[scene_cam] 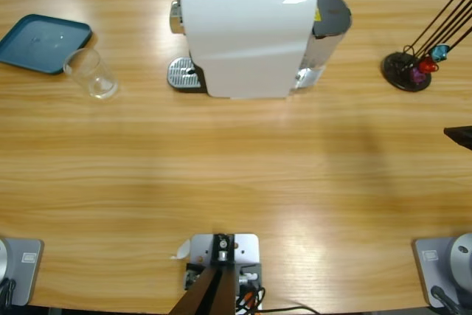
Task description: Pour coffee
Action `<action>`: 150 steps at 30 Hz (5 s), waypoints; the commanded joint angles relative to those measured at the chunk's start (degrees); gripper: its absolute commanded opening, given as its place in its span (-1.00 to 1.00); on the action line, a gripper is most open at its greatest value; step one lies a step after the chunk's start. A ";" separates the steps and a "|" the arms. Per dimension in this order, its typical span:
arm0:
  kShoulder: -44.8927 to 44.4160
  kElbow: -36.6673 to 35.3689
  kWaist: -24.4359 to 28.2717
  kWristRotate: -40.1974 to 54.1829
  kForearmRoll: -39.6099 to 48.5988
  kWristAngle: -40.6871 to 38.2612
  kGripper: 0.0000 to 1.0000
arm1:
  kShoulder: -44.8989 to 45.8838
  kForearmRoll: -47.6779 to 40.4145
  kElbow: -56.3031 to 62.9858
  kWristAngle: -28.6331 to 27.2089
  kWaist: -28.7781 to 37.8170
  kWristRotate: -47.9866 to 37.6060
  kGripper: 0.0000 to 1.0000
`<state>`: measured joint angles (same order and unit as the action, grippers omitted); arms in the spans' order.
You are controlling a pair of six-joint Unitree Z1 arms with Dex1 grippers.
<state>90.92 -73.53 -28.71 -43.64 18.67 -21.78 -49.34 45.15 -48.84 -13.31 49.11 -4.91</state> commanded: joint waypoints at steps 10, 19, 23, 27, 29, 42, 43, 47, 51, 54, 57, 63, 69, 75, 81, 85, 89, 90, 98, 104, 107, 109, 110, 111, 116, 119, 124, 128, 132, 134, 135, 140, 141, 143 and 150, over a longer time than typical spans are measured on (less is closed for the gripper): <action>10.54 -2.85 0.68 -0.04 -1.00 -9.94 0.04 | -1.02 -0.23 1.20 1.36 0.13 0.17 1.00; 10.91 -2.50 0.75 0.29 -1.00 -10.03 -1.00 | -1.55 -0.23 1.04 1.53 0.11 0.17 1.00; 10.33 -2.29 0.73 0.54 -0.91 -9.45 -1.00 | -1.55 -0.23 1.06 1.53 0.11 0.20 1.00; 9.77 -2.23 0.68 0.58 -0.95 -9.19 -1.00 | -1.55 -0.23 1.04 1.53 0.11 0.22 1.00; 9.52 -2.34 0.54 0.58 -1.00 -9.28 -1.00 | -1.55 -0.23 1.04 1.53 0.13 0.25 1.00; 6.99 -10.88 -2.73 -0.53 -0.53 -9.19 -1.00 | -1.76 -0.23 1.02 1.53 0.11 0.25 0.99; 7.05 -11.81 -3.26 -0.71 -0.30 -9.07 -1.00 | -1.81 -0.23 1.02 1.53 0.11 0.25 0.99; 6.69 -12.74 -4.37 -0.99 -0.12 -9.05 -1.00 | -1.83 -0.23 1.02 1.62 0.11 0.27 0.99; 4.95 -13.17 -5.95 -0.02 -0.60 -9.15 -1.00 | -0.85 -0.45 1.16 1.13 0.11 0.27 0.99; 4.01 -15.45 -7.87 2.84 -0.98 -9.49 -0.43 | 1.93 -1.38 1.25 -1.68 0.11 0.10 1.00; 2.12 -15.87 -9.75 8.89 -1.85 -8.99 0.99 | 2.79 -0.73 0.62 -3.95 0.11 -0.52 1.00; -5.43 -9.26 -16.00 28.16 -1.14 -0.87 0.99 | 3.11 -0.23 -0.98 -6.47 -4.09 -5.42 0.76; -16.77 7.73 -24.79 45.08 1.76 18.78 0.99 | -4.45 -8.06 3.34 -5.60 -15.66 -5.12 0.51; -31.24 24.40 -24.67 46.44 5.17 23.96 0.99 | -11.99 -27.31 12.87 -1.14 -29.60 -3.08 0.52; -38.80 33.24 -24.46 45.75 5.68 23.89 0.99 | -20.13 -39.75 18.46 -1.26 -33.98 -3.08 0.45; -39.15 34.80 -24.46 45.72 5.68 23.89 0.99 | -24.74 -46.85 21.62 0.95 -36.17 -3.10 0.26; -39.01 35.33 -24.46 45.40 5.59 23.95 0.99 | -27.85 -49.73 22.24 2.13 -38.81 -3.08 0.26; -38.92 35.38 -24.41 45.40 5.59 23.93 0.99 | -28.99 -50.74 22.50 2.31 -39.41 -3.08 0.26; -38.43 35.56 -24.16 44.78 5.59 23.89 0.98 | -32.66 -56.82 23.35 3.91 -42.48 -2.33 0.25; -37.34 35.56 -24.13 44.49 5.06 23.86 0.98 | -33.31 -58.33 23.52 4.29 -43.64 -1.64 0.00; -37.30 35.56 -24.13 44.43 4.97 23.89 0.98 | -33.86 -58.70 23.52 4.70 -43.91 -1.27 -0.08; -37.30 35.53 -24.18 44.43 4.97 23.89 0.98 | -34.11 -58.95 23.52 5.00 -43.93 -0.82 -0.24; -37.30 35.47 -24.14 44.43 4.97 23.89 0.98 | -34.16 -59.09 23.52 5.17 -43.93 -0.80 -0.24; -37.30 35.47 -24.16 44.43 4.97 23.93 0.98 | -34.16 -59.12 23.52 5.51 -43.93 -0.80 -0.24; -37.30 35.56 -24.06 44.43 4.89 24.00 0.98 | -34.16 -59.39 23.73 5.98 -43.93 0.17 -0.49; -37.30 35.56 -24.02 44.43 4.89 23.98 0.98 | -34.16 -59.42 23.79 6.02 -43.93 0.20 -0.61; -37.32 35.65 -24.02 44.43 4.89 24.07 0.98 | -34.23 -59.91 23.96 5.93 -43.93 0.34 -0.73; -37.58 35.74 -24.02 44.34 4.92 24.07 0.98 | -34.53 -60.02 23.96 6.02 -44.22 0.43 -0.75; -37.67 35.84 -24.02 44.34 4.89 24.07 0.98 | -34.37 -60.76 24.40 5.86 -44.28 0.43 -1.00; -37.71 35.91 -24.02 44.26 4.89 24.07 0.98 | -34.12 -60.91 24.49 5.84 -44.28 0.43 -1.00; -37.67 35.95 -24.02 44.26 4.89 24.07 0.98 | -33.79 -60.97 24.52 5.84 -44.28 0.43 -1.00; -37.67 36.35 -24.02 44.17 4.89 24.07 0.98 | -30.99 -61.06 24.01 5.44 -44.28 0.83 -1.00; -37.73 36.42 -24.02 44.17 4.89 24.07 0.98 | -30.82 -61.06 23.84 5.19 -44.28 0.87 -1.00; -37.85 36.44 -24.02 44.12 4.89 24.07 0.98 | -30.85 -61.06 23.79 5.33 -44.28 0.87 -1.00; -38.69 37.71 -24.02 43.57 4.66 24.07 0.98 | -27.88 -58.93 22.43 5.15 -44.28 0.87 -1.00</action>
<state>53.12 -38.95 -52.97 1.01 23.65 1.51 -81.06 -15.58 -25.79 -8.24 5.25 -4.63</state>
